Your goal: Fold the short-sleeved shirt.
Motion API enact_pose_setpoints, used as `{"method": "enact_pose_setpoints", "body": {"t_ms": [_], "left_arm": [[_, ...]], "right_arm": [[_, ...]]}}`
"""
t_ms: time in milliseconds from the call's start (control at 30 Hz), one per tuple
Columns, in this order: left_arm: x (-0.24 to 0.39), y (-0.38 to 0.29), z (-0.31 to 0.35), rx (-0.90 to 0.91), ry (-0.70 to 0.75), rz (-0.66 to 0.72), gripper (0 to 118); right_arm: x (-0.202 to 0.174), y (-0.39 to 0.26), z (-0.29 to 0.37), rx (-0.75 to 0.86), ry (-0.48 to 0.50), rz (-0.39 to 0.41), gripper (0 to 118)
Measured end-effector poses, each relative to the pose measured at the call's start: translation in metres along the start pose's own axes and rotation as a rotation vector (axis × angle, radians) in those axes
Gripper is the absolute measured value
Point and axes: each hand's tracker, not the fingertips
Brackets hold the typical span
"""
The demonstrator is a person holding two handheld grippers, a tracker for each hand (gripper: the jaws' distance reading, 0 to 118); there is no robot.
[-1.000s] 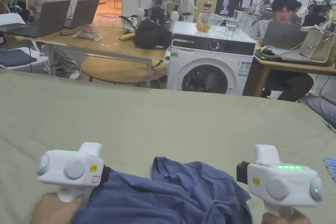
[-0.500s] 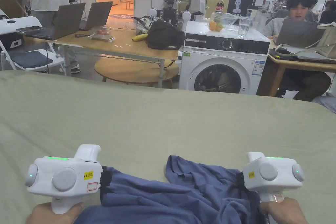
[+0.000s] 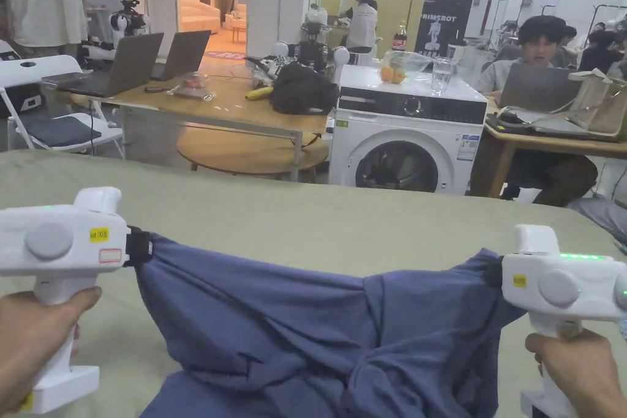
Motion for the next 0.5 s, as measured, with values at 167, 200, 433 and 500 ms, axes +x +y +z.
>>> {"method": "enact_pose_setpoints", "body": {"t_ms": [167, 200, 433, 500], "left_arm": [[0.015, 0.051, 0.046, 0.082, 0.014, -0.034, 0], [0.020, 0.060, 0.052, 0.092, 0.021, -0.046, 0], [0.035, 0.129, 0.099, 0.197, 0.039, -0.087, 0], [0.035, 0.149, 0.105, 0.221, 0.043, -0.088, 0]], "right_arm": [[-0.015, 0.046, 0.051, 0.103, 0.023, 0.015, 0], [-0.018, 0.055, 0.059, 0.124, 0.027, 0.009, 0], [-0.028, 0.128, 0.114, 0.253, 0.024, -0.022, 0], [-0.029, 0.148, 0.126, 0.292, 0.030, -0.013, 0]]}}
